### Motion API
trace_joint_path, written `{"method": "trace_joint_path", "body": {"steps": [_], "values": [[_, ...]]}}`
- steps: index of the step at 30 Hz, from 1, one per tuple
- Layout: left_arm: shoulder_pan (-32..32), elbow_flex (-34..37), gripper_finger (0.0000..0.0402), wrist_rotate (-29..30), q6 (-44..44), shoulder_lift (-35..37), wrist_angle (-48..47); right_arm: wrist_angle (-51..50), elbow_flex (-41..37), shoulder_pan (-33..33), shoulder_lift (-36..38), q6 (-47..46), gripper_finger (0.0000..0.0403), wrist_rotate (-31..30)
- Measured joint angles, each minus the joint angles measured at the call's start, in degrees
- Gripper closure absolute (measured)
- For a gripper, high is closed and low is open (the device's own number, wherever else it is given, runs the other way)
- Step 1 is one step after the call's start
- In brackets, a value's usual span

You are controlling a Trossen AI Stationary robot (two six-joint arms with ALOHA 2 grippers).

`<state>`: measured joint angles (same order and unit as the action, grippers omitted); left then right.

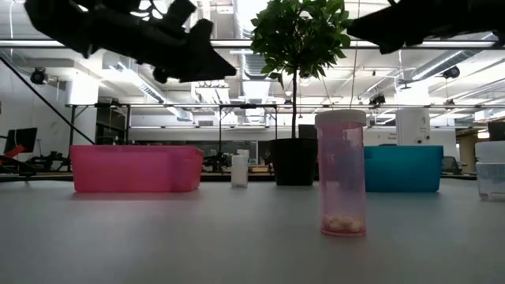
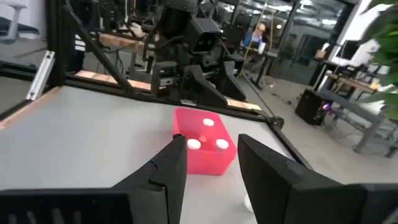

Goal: Pick and place medicine bottles into bin by pill shape (circle, oval)
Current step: Put the large transparent pill bottle into the blue bin

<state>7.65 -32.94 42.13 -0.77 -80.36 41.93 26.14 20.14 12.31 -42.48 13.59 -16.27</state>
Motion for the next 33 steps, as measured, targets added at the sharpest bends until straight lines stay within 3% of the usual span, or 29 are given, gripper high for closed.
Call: {"method": "trace_joint_path", "body": {"steps": [6, 15, 23, 33], "values": [[-4.5, -6.4, 0.0224, -6.6, 1.7, -3.6, -6.2, -0.6, -1.5, -0.3, 6.3, 1.5, 0.0275, -0.1], [-15.7, -18.2, 0.0224, -25.3, 5.3, -6.8, -38.5, -5.3, -2.8, -0.3, 13.1, 1.4, 0.0277, -0.1], [-26.2, -23.6, 0.0224, -44.5, 8.0, -12.0, -42.9, -5.6, -3.4, -0.3, 13.6, 1.5, 0.0276, -0.1], [-29.1, -23.7, 0.0206, -44.6, 4.7, -14.9, -43.0, -6.3, -3.0, -0.3, 13.3, 1.0, 0.0275, -0.1]]}}
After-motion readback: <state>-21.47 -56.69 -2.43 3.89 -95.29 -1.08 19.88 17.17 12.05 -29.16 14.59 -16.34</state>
